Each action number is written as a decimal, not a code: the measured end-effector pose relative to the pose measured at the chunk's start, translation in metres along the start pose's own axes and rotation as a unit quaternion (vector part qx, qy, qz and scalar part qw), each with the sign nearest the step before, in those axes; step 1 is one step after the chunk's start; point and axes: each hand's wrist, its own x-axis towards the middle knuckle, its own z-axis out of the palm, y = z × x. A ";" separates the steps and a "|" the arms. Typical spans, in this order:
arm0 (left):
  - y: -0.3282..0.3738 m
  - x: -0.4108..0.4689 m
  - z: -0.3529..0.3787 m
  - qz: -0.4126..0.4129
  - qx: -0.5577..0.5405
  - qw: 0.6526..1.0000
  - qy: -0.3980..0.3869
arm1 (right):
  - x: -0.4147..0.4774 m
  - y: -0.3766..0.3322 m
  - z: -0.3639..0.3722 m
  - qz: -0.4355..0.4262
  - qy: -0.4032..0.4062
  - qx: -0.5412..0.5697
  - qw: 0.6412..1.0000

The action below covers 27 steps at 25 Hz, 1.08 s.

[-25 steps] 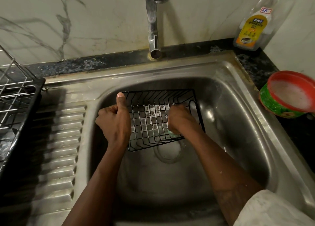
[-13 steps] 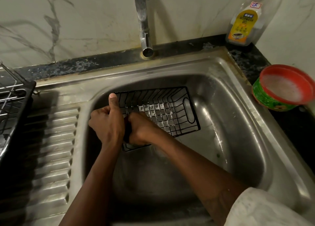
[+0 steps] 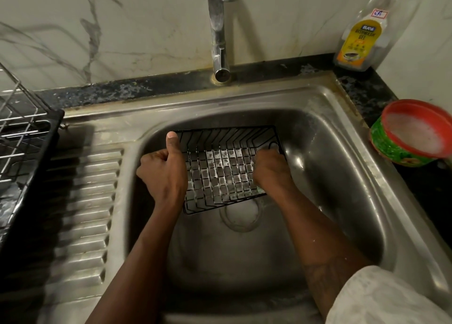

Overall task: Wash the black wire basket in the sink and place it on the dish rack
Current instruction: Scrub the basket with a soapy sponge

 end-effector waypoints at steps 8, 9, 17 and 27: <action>0.001 -0.001 0.001 -0.014 0.008 1.000 0.003 | -0.044 -0.079 0.004 -0.156 -0.092 0.096 0.979; 0.000 -0.001 0.001 -0.016 0.006 1.000 0.003 | -0.048 -0.087 0.006 -0.185 -0.098 0.091 0.974; -0.001 0.000 0.001 -0.020 0.017 1.000 0.008 | 0.003 -0.001 0.002 -0.007 0.009 0.021 1.000; -0.002 0.000 0.007 -0.106 0.034 0.994 -0.008 | -0.003 -0.036 0.003 -0.120 0.158 0.220 0.955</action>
